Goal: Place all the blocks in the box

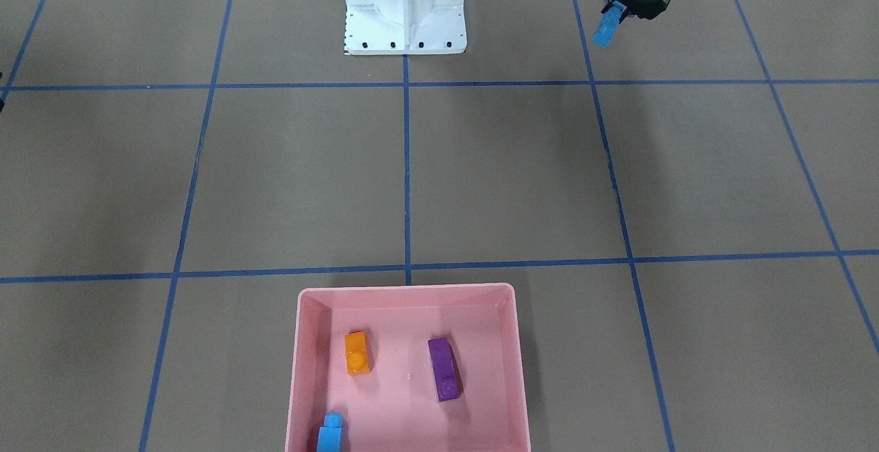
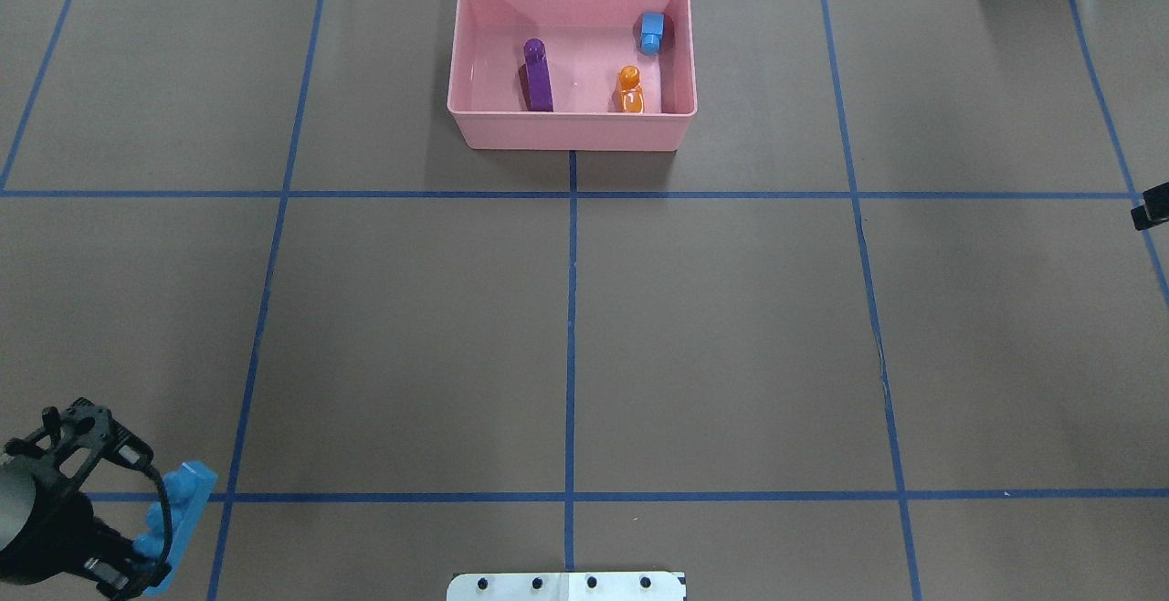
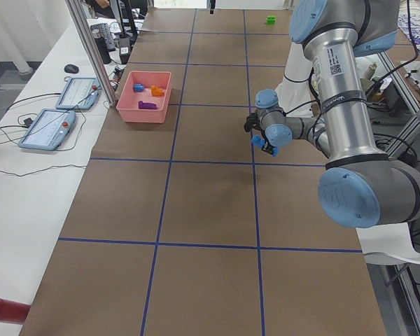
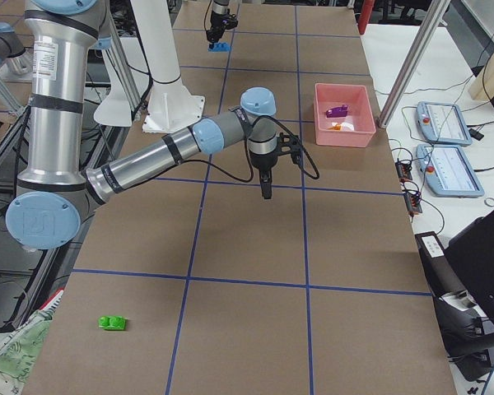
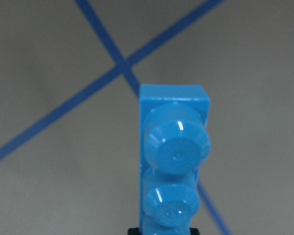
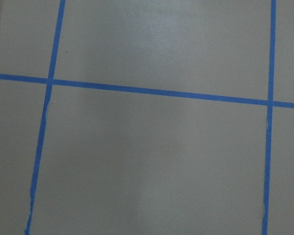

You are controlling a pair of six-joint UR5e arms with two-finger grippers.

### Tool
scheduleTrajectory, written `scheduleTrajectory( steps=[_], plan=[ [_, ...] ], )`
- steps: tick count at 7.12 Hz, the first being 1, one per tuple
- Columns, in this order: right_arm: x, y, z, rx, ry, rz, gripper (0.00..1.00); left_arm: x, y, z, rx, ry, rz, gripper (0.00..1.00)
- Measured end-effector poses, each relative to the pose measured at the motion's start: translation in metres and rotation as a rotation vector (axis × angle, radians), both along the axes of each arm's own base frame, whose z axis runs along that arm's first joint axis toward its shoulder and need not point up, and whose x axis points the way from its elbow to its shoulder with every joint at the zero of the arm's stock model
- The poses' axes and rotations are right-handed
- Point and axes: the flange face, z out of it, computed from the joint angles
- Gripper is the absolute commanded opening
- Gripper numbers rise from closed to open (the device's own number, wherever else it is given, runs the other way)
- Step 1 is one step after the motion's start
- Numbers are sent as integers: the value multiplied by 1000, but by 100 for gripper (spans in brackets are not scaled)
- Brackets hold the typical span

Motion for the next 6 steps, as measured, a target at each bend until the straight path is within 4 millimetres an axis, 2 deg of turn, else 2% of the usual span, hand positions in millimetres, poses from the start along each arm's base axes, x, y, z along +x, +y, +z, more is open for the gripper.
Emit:
scheduleTrajectory(
  steps=[3,5,6],
  plan=[
    [41,23,43,30,19,-92,100,11,-60,-74,-63,161,-221,0],
    [76,38,80,22,-34,-121,100,17,-102,-108,-86,236,-330,0],
    [91,47,99,16,-39,-124,100,25,-130,-124,-94,265,-382,0]
  ],
)
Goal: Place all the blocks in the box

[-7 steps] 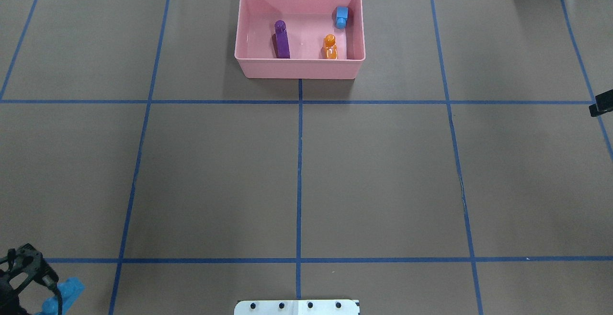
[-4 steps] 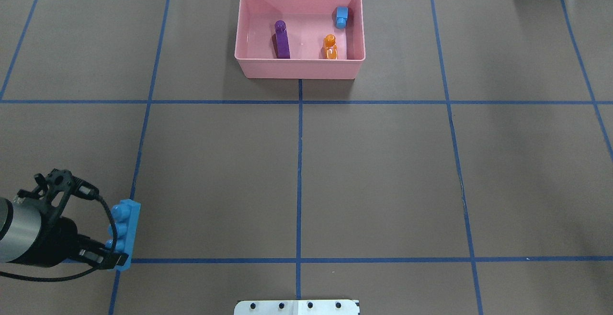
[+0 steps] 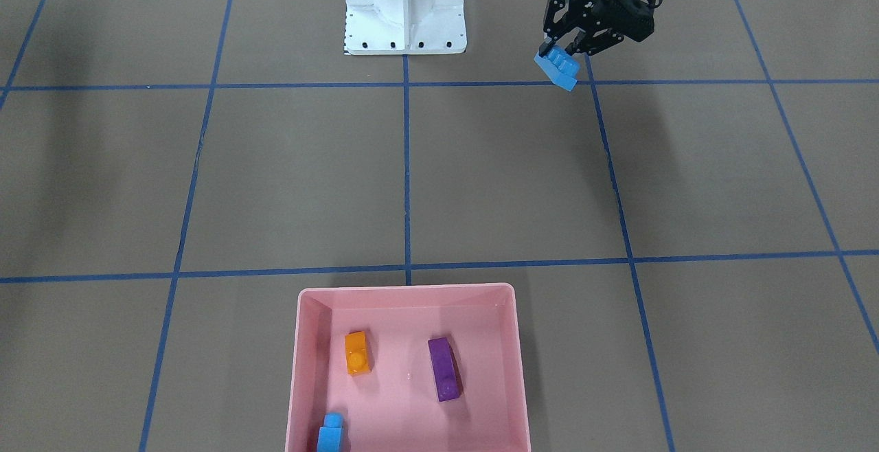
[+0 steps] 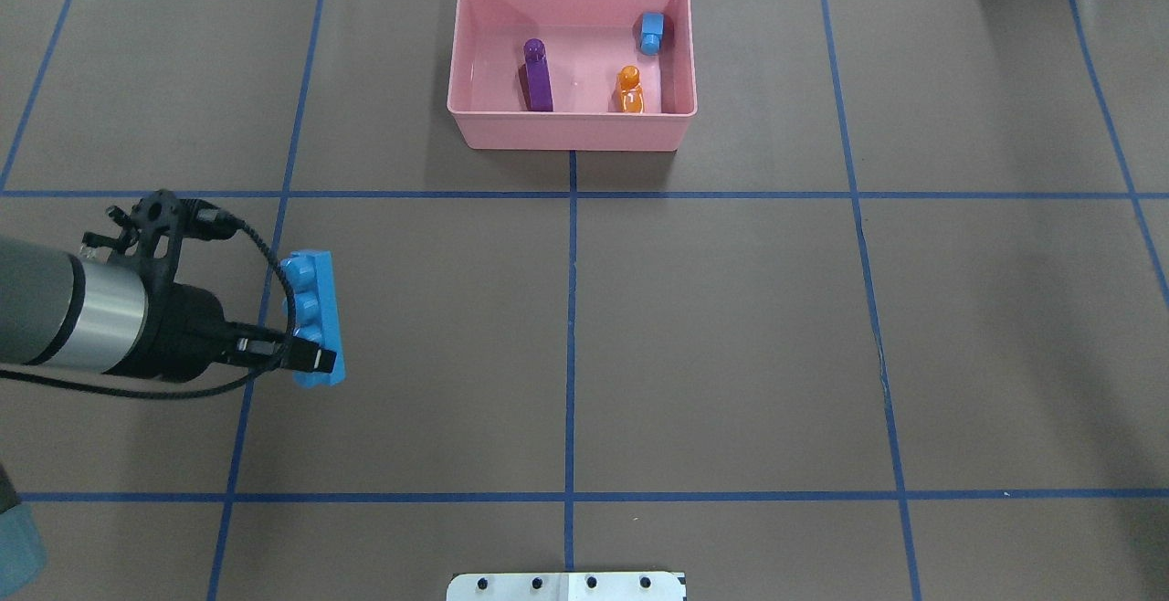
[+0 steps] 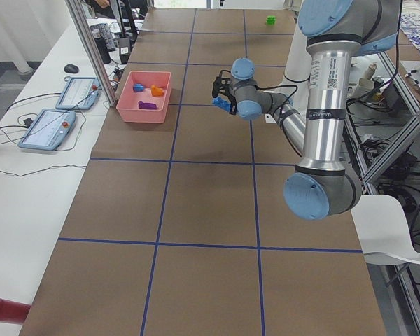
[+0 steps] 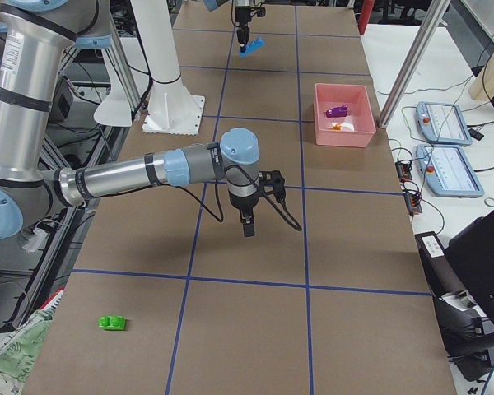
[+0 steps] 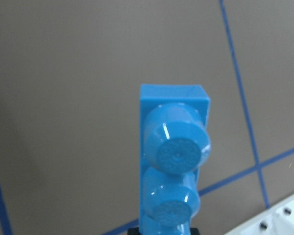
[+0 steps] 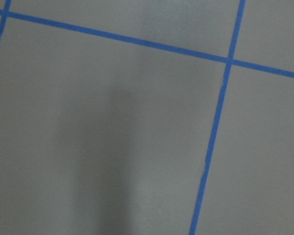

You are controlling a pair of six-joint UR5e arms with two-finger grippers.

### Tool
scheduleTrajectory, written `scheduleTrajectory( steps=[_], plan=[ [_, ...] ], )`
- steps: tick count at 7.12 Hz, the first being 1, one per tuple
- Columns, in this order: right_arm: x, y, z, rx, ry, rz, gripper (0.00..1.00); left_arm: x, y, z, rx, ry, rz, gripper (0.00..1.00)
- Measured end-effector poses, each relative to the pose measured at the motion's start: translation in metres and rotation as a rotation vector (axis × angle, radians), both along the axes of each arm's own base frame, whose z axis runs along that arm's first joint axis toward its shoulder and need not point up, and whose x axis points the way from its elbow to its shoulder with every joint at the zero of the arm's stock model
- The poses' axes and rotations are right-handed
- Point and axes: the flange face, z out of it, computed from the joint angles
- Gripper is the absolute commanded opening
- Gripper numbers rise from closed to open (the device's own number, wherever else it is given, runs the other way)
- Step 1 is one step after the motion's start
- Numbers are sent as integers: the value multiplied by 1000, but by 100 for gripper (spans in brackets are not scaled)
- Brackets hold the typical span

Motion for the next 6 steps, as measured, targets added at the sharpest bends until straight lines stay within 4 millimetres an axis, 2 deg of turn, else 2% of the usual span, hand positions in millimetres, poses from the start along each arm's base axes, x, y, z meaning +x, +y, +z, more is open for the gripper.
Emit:
scheduleTrajectory(
  steps=[2,4,6],
  plan=[
    [19,24,44,6,-1,5,100,23,-71,-36,-20,42,-103,0],
    [26,42,86,-7,-2,18,100,50,-152,-69,-47,43,-197,0],
    [27,49,107,-42,1,24,100,78,-229,-101,-77,18,-273,0]
  ],
)
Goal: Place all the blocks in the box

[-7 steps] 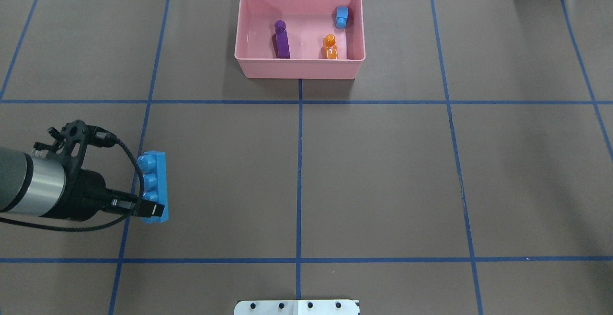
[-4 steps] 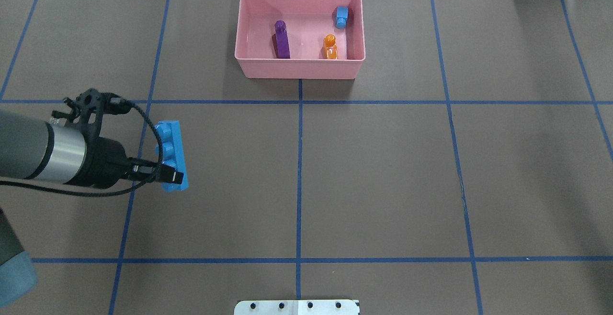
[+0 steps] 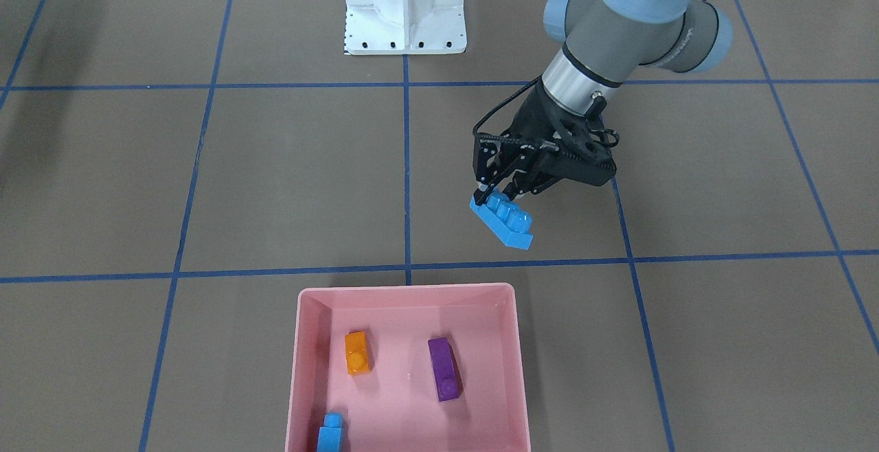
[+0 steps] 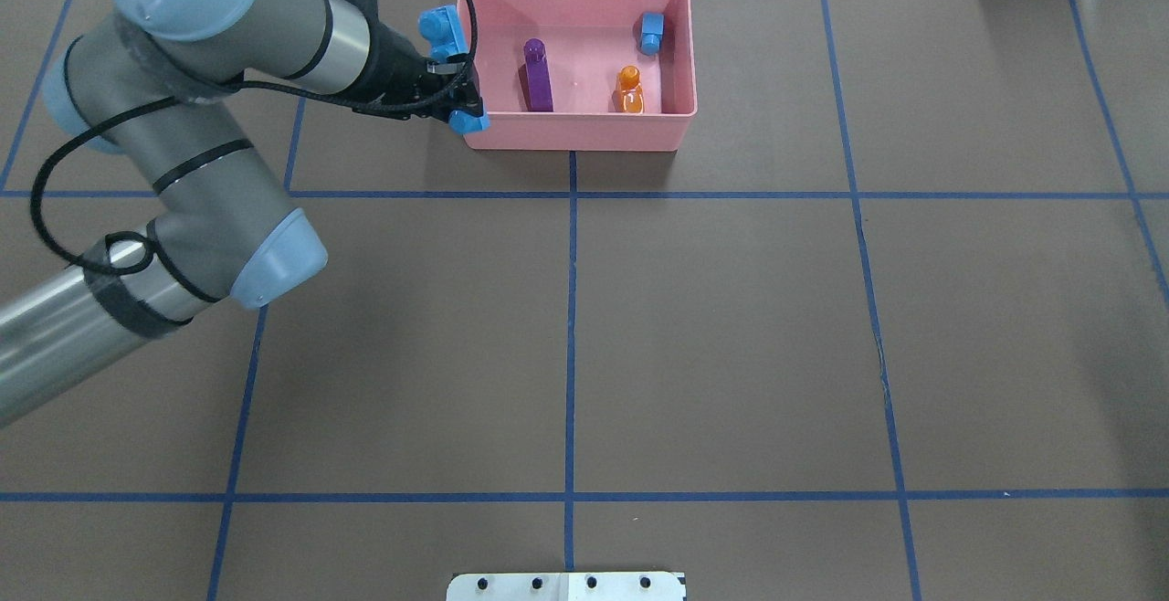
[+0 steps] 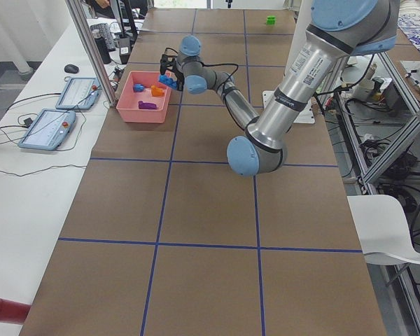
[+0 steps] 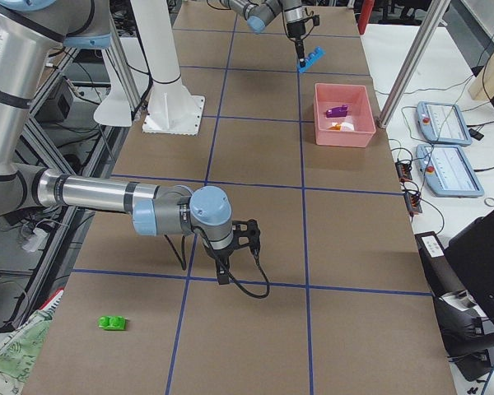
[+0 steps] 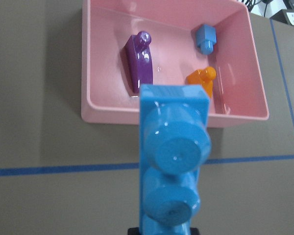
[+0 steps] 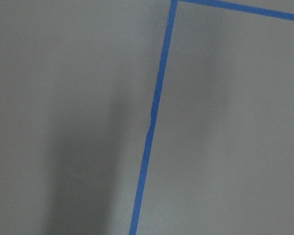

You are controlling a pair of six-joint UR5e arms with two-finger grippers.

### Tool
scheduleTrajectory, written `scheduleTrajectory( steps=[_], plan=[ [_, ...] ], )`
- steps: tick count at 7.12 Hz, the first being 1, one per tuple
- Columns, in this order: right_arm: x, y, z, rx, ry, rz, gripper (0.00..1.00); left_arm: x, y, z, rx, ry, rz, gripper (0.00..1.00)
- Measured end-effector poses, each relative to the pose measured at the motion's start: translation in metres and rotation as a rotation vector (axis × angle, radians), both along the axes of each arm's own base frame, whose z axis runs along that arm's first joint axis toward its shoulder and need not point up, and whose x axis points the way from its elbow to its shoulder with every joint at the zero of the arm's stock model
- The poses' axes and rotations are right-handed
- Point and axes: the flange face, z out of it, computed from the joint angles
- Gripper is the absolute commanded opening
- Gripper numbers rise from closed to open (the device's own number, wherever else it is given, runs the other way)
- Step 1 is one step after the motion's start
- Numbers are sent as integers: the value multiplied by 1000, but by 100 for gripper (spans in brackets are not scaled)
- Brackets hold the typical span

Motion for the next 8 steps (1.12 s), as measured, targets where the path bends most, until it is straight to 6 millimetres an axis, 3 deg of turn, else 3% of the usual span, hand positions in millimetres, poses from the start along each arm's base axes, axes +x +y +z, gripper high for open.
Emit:
scheduleTrajectory(
  steps=[2,3,4,6,7,8],
  plan=[
    [0,10,14,-34,1,3,100,30,-77,-39,-84,-30,-104,0],
    [0,11,16,-39,0,4,100,48,-108,-50,-127,-60,-169,82],
    [0,11,15,-41,-2,7,100,61,-127,-47,-152,-95,-210,100],
    [0,14,15,-56,-4,20,100,76,-131,-34,-147,-135,-169,100],
    [1,19,18,-73,-2,29,100,78,-119,-26,-152,-120,-104,100],
    [1,32,25,-88,2,36,100,66,-98,-15,-149,-86,-19,100]
  ],
)
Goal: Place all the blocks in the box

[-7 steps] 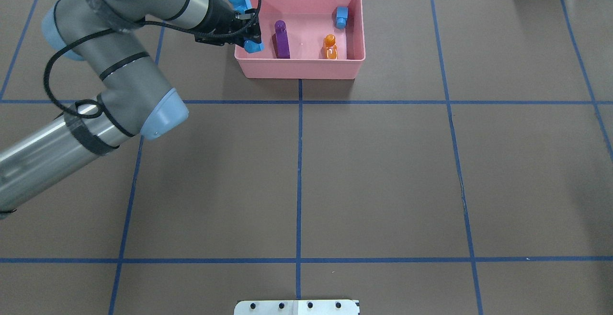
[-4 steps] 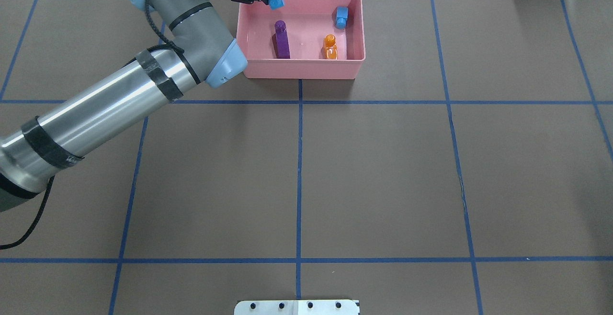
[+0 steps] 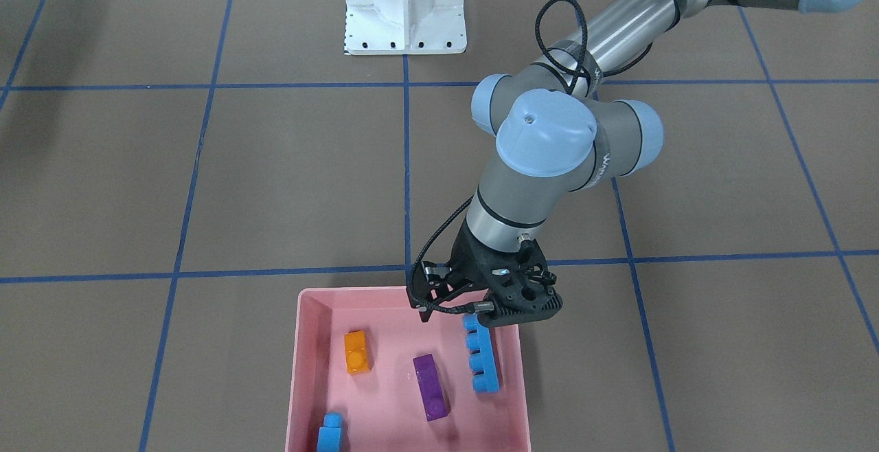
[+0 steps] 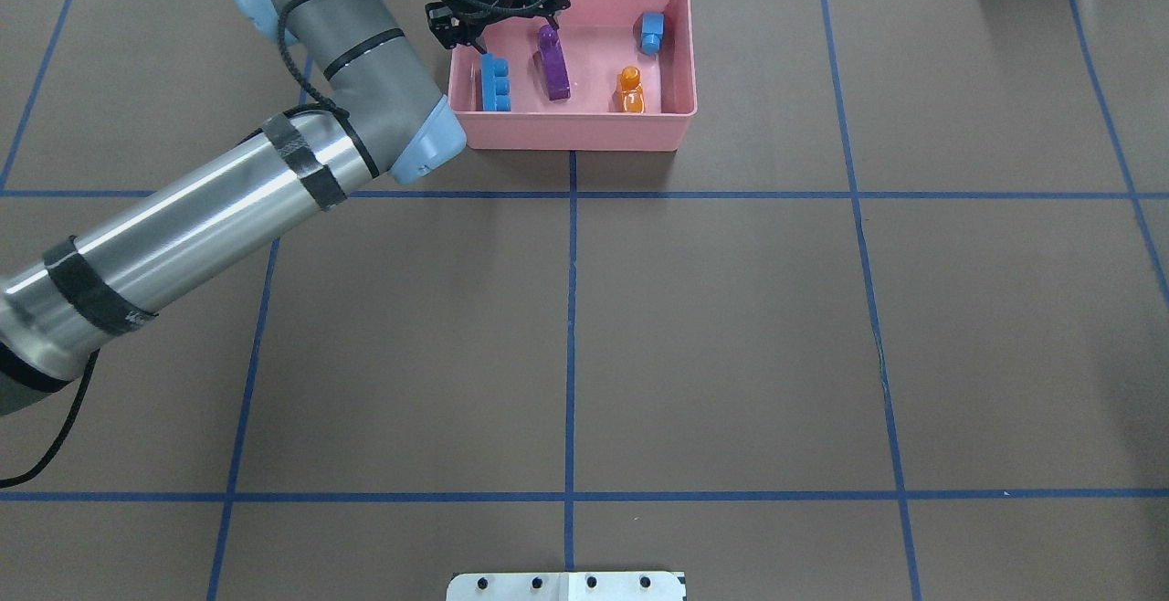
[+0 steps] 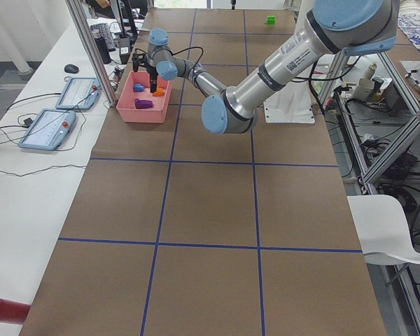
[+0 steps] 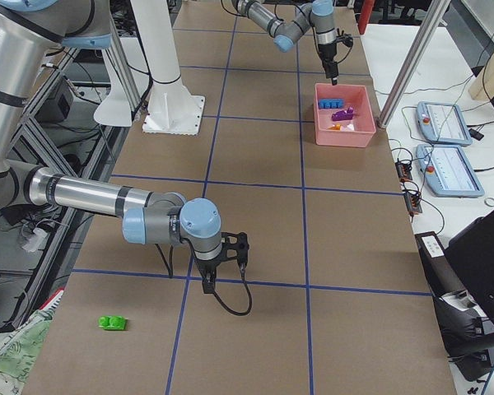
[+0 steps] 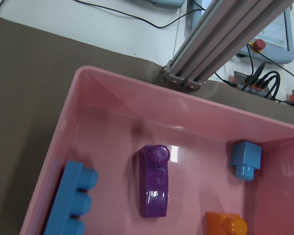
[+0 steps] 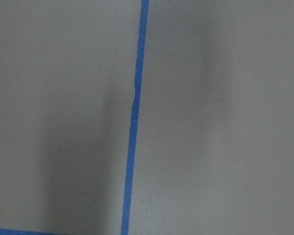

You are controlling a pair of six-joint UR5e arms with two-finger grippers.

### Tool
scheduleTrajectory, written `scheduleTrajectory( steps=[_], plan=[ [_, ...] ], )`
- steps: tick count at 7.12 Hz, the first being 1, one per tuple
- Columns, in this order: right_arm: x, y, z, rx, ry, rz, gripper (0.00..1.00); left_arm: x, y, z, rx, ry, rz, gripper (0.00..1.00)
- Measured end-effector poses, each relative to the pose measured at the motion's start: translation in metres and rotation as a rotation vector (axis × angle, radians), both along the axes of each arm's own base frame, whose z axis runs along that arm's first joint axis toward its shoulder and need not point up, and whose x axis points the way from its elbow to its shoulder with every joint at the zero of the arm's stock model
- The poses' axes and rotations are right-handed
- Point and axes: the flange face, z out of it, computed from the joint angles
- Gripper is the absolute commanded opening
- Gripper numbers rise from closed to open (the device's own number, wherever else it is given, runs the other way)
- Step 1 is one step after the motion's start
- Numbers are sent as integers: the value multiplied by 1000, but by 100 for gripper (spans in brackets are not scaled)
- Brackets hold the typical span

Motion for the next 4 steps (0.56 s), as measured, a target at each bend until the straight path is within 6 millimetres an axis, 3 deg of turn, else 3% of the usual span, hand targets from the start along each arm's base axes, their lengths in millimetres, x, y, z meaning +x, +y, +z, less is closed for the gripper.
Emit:
scheduleTrajectory(
  steps=[1,2,4],
  plan=[
    [1,22,9,1,6,3,100,-23,20,21,15,28,85,100],
    [2,50,18,8,10,5,100,-51,41,59,51,25,151,100],
    [6,104,34,16,41,6,100,-116,87,152,143,-36,294,100]
  ],
)
